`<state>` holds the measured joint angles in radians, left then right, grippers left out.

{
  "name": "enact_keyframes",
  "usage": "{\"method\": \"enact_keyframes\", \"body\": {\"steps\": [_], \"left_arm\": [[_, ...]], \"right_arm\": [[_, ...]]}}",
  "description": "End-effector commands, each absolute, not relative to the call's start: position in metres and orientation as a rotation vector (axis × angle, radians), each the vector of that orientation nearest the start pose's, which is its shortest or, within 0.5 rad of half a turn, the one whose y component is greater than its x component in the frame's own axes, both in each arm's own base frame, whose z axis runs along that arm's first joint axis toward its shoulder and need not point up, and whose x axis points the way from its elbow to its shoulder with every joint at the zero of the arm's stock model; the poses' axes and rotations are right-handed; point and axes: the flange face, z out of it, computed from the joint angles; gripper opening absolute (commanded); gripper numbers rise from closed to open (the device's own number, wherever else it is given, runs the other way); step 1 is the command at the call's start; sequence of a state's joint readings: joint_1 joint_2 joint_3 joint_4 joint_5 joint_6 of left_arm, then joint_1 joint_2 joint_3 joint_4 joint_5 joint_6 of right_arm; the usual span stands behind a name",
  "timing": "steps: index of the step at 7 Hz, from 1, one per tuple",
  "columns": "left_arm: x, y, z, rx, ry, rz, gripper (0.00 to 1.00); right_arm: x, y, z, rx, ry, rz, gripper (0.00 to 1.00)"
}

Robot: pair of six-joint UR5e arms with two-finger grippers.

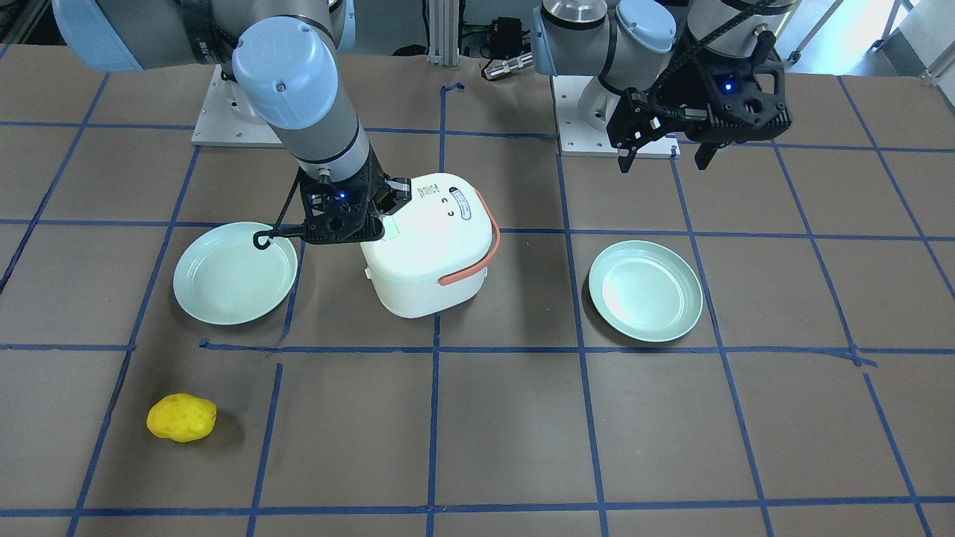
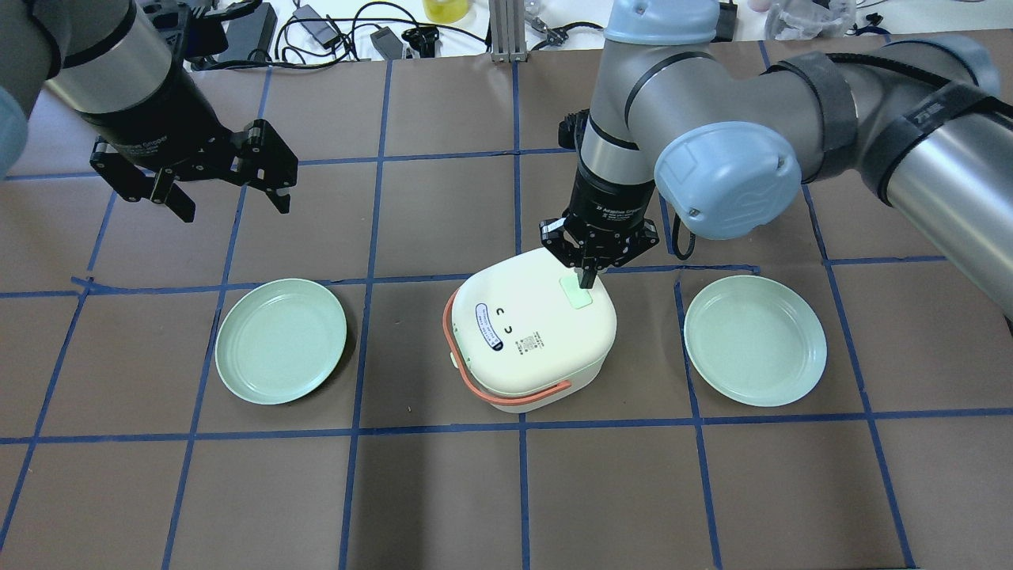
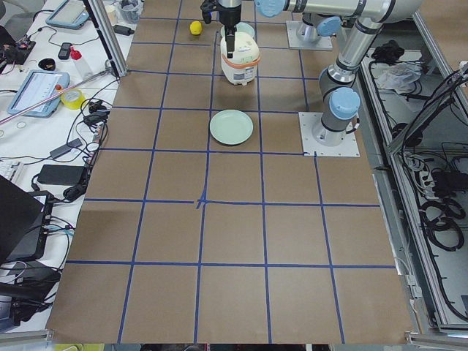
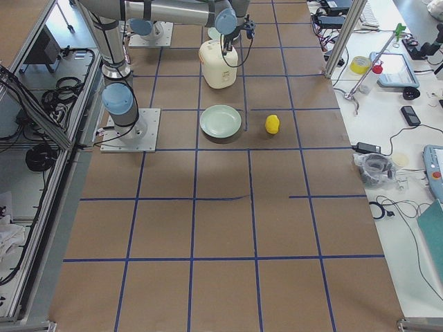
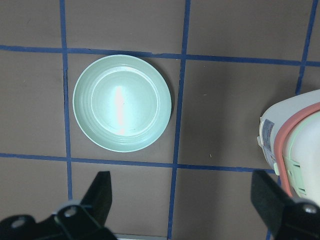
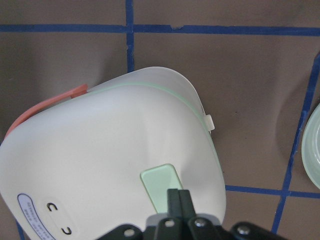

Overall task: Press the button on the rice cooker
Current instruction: 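Press down on the green button with the closed right gripper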

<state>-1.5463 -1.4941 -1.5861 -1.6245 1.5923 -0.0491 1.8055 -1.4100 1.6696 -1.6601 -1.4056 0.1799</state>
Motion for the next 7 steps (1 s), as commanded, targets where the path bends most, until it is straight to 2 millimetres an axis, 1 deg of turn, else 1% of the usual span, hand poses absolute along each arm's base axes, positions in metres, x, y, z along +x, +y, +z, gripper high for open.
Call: {"method": "enact_keyframes", "body": {"steps": [1, 3, 5, 7], "left_arm": [[-0.12, -0.462, 0.511, -0.115, 3.118, -0.012, 1.0], [-0.12, -0.462, 0.511, -0.115, 3.118, -0.012, 1.0], [-0.12, -0.462, 0.511, -0.115, 3.118, -0.012, 1.0], [-0.12, -0.462, 0.511, -0.115, 3.118, -0.012, 1.0]], "right_arm": [[0.269, -0.481, 0.363, -0.061, 3.0, 0.311, 0.0], [0.269, -0.481, 0.363, -0.061, 3.0, 0.311, 0.01], [0.269, -0.481, 0.351, -0.058, 3.0, 0.32, 0.01], [0.269, -0.481, 0.35, -0.056, 3.0, 0.309, 0.01]]}}
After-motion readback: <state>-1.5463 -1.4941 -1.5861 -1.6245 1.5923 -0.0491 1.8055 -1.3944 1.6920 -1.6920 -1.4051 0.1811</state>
